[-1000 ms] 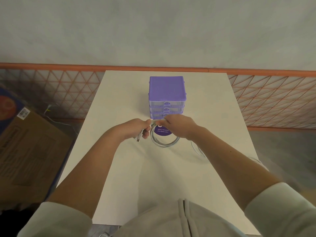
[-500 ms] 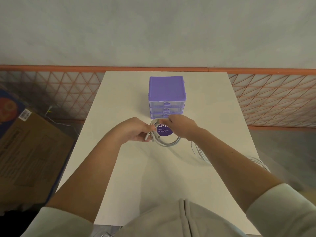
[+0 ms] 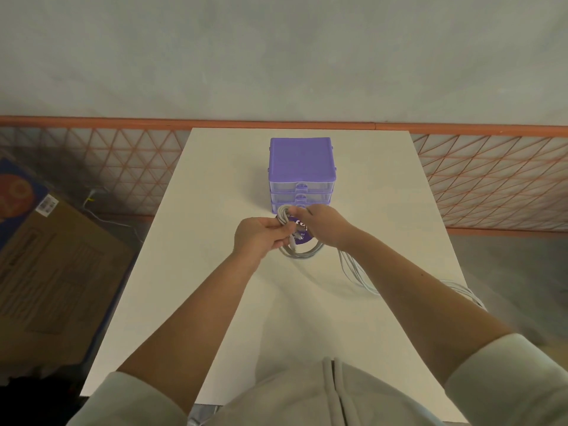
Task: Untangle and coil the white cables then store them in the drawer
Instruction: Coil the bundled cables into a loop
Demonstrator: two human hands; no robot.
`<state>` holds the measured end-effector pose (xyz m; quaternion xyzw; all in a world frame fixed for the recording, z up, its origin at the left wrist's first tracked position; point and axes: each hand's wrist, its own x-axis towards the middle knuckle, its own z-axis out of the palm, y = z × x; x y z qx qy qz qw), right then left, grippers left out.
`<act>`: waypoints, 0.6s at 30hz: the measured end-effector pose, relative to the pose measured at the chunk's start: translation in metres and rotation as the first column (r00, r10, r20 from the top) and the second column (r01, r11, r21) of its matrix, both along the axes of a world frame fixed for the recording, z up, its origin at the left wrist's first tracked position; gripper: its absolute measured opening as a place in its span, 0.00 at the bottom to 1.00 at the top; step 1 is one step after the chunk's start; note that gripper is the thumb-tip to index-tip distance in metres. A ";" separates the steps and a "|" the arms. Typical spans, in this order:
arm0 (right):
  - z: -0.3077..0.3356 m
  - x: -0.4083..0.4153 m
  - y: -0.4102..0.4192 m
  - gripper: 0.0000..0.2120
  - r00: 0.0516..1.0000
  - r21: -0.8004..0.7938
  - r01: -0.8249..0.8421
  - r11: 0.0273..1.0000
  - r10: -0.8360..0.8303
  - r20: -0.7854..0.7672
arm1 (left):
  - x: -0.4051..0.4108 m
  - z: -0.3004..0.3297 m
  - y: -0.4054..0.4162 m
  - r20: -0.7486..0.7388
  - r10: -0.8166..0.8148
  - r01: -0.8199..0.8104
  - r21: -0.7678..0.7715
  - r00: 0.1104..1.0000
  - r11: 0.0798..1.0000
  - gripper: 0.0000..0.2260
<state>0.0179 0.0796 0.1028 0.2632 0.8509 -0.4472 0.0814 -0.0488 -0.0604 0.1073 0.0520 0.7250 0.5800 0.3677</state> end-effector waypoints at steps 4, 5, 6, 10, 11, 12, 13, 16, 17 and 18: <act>0.001 -0.002 -0.002 0.22 1.000 0.024 -0.009 1.000 0.009 -0.021 | 0.008 0.001 0.005 0.033 0.044 -0.047 0.071 0.998 0.996 0.04; 0.000 -0.002 -0.001 0.22 1.000 0.015 -0.003 1.000 0.004 -0.022 | 0.010 0.001 0.005 0.030 0.056 -0.058 0.073 0.998 0.996 0.04; 0.000 -0.002 -0.001 0.21 1.000 0.010 -0.002 1.000 0.003 -0.025 | 0.011 0.000 0.006 0.014 0.061 -0.062 0.059 0.998 0.996 0.03; -0.002 0.000 -0.002 0.21 0.999 -0.023 0.004 1.000 -0.004 -0.032 | 0.010 -0.012 0.004 -0.230 -0.006 -0.025 -0.131 0.973 0.991 0.07; -0.002 0.001 -0.003 0.21 1.000 -0.025 0.003 1.000 -0.003 -0.027 | 0.009 -0.013 0.003 -0.334 -0.069 -0.013 -0.236 0.940 0.972 0.09; -0.002 0.001 -0.003 0.22 1.000 -0.018 0.000 1.000 -0.001 -0.026 | 0.008 -0.013 0.002 -0.426 -0.135 -0.023 -0.346 0.894 0.938 0.11; -0.003 0.001 -0.003 0.23 1.000 -0.010 -0.003 1.000 0.002 -0.027 | 0.008 -0.011 0.001 -0.494 -0.192 -0.050 -0.434 0.848 0.899 0.14; -0.003 0.001 -0.004 0.24 0.999 0.009 -0.013 1.000 0.013 -0.037 | 0.008 -0.001 0.000 -0.562 -0.296 -0.079 -0.548 0.773 0.833 0.19; -0.005 0.000 -0.004 0.24 0.998 -0.001 -0.012 1.000 0.012 -0.060 | 0.008 0.001 0.000 -0.563 -0.322 -0.074 -0.568 0.761 0.819 0.20; -0.005 -0.002 -0.005 0.22 0.996 -0.010 -0.006 1.000 0.005 -0.084 | 0.007 0.003 0.001 -0.561 -0.346 -0.067 -0.588 0.752 0.806 0.21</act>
